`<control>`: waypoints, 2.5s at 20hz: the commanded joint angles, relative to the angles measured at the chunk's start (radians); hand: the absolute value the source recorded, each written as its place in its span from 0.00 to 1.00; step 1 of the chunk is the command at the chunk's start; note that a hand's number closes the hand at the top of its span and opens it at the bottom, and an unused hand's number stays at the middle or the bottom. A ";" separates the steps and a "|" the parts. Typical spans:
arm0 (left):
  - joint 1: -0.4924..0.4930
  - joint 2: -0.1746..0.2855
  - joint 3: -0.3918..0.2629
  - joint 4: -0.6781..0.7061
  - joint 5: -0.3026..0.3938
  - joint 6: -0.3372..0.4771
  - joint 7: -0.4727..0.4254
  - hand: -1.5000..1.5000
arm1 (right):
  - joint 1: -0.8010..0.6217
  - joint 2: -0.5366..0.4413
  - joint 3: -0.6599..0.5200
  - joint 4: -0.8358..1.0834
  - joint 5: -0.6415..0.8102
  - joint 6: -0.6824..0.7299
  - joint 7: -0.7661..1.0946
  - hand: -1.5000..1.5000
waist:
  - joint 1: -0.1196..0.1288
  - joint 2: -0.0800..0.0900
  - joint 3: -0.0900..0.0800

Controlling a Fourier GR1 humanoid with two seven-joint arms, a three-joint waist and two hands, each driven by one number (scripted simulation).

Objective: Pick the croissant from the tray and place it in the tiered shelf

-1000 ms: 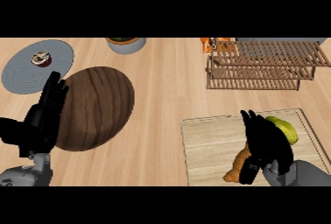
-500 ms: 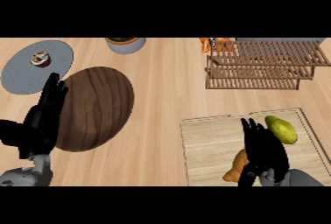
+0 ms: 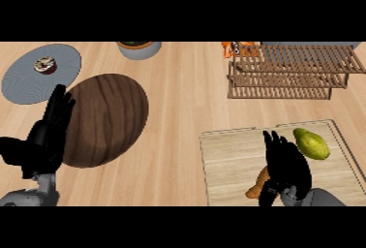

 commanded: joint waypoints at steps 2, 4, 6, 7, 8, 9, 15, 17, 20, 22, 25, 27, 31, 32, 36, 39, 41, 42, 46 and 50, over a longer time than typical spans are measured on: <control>-0.021 -0.001 0.026 0.028 0.009 -0.030 -0.016 0.50 | 0.058 0.040 -0.020 0.062 0.061 0.007 0.078 0.00 | -0.003 0.001 0.000; 0.012 -0.021 -0.027 -0.065 -0.046 0.019 0.056 0.50 | 0.082 0.040 -0.057 0.043 0.041 0.029 0.081 0.00 | 0.000 -0.001 0.001; -0.020 -0.003 0.016 -0.006 0.003 -0.040 0.028 0.50 | 0.025 0.133 -0.056 0.132 0.038 0.065 0.086 1.00 | 0.004 0.002 0.000; 0.001 -0.018 0.021 -0.005 0.001 -0.029 0.007 0.50 | 0.120 0.109 -0.003 0.127 0.080 0.017 0.028 1.00 | 0.000 0.001 0.000; -0.006 -0.052 -0.009 0.025 -0.027 -0.009 -0.009 0.50 | 0.045 0.137 -0.023 0.137 0.064 0.094 0.068 1.00 | 0.003 0.002 0.000; 0.001 -0.012 0.045 0.031 -0.005 -0.045 -0.034 0.50 | 0.085 0.062 -0.048 0.060 0.074 0.111 0.025 1.00 | -0.001 0.000 0.000; -0.024 -0.025 0.014 -0.048 -0.034 -0.022 0.074 0.50 | 0.015 0.094 -0.037 0.211 0.203 0.087 -0.088 1.00 | 0.006 0.002 0.001; -0.047 -0.024 0.056 -0.006 -0.013 -0.048 0.055 0.50 | 0.019 0.082 -0.083 0.147 0.213 0.095 -0.150 1.00 | 0.002 0.001 0.000; -0.024 -0.040 0.049 0.017 -0.033 -0.044 0.008 0.50 | 0.078 0.057 -0.086 0.126 0.211 -0.021 -0.340 1.00 | -0.001 0.001 0.001; 0.020 -0.015 0.065 -0.011 0.011 -0.094 -0.008 0.50 | 0.022 0.072 -0.128 0.240 0.178 -0.112 -0.501 1.00 | 0.014 0.005 0.002; -0.010 -0.062 0.039 0.052 -0.045 -0.052 -0.045 0.50 | 0.063 0.131 -0.133 0.196 0.158 -0.135 -0.526 1.00 | 0.000 0.003 0.001; -0.022 -0.058 0.033 -0.031 -0.060 -0.015 0.061 0.50 | 0.011 0.138 -0.198 0.180 0.105 -0.094 -0.538 1.00 | 0.005 0.001 0.001; 0.020 -0.068 0.025 -0.037 -0.063 -0.037 0.023 0.50 | 0.039 0.119 -0.239 -0.083 0.070 -0.026 -0.441 1.00 | -0.005 -0.003 0.000; 0.017 -0.049 0.061 -0.007 -0.031 -0.064 0.004 0.50 | 0.045 0.106 -0.257 -0.144 0.068 -0.038 -0.434 1.00 | -0.010 -0.003 0.000; 0.016 -0.026 0.070 -0.010 -0.028 -0.077 0.028 0.50 | 0.016 0.178 -0.374 -0.273 0.016 -0.144 -0.384 1.00 | -0.017 -0.007 0.000; 0.008 -0.005 0.101 -0.041 -0.004 -0.094 0.044 0.50 | -0.034 0.164 -0.490 -0.325 -0.013 -0.120 -0.293 1.00 | -0.007 -0.003 0.000; -0.001 -0.051 0.070 0.011 -0.038 -0.066 0.004 0.50 | -0.019 0.125 -0.503 -0.462 0.041 -0.094 -0.199 1.00 | -0.020 -0.005 -0.001; 0.032 -0.056 0.058 -0.030 -0.043 -0.066 0.013 0.50 | -0.032 0.125 -0.531 -0.471 0.042 -0.080 -0.165 1.00 | -0.010 -0.004 0.000; 0.057 -0.056 0.052 -0.097 -0.046 -0.073 0.049 0.50 | -0.103 0.081 -0.591 -0.519 0.060 0.025 -0.062 1.00 | 0.002 -0.003 0.000; -0.019 -0.076 0.061 -0.013 -0.078 -0.068 0.039 0.50 | -0.195 0.092 -0.710 -0.365 0.001 0.038 -0.146 1.00 | 0.003 0.001 0.000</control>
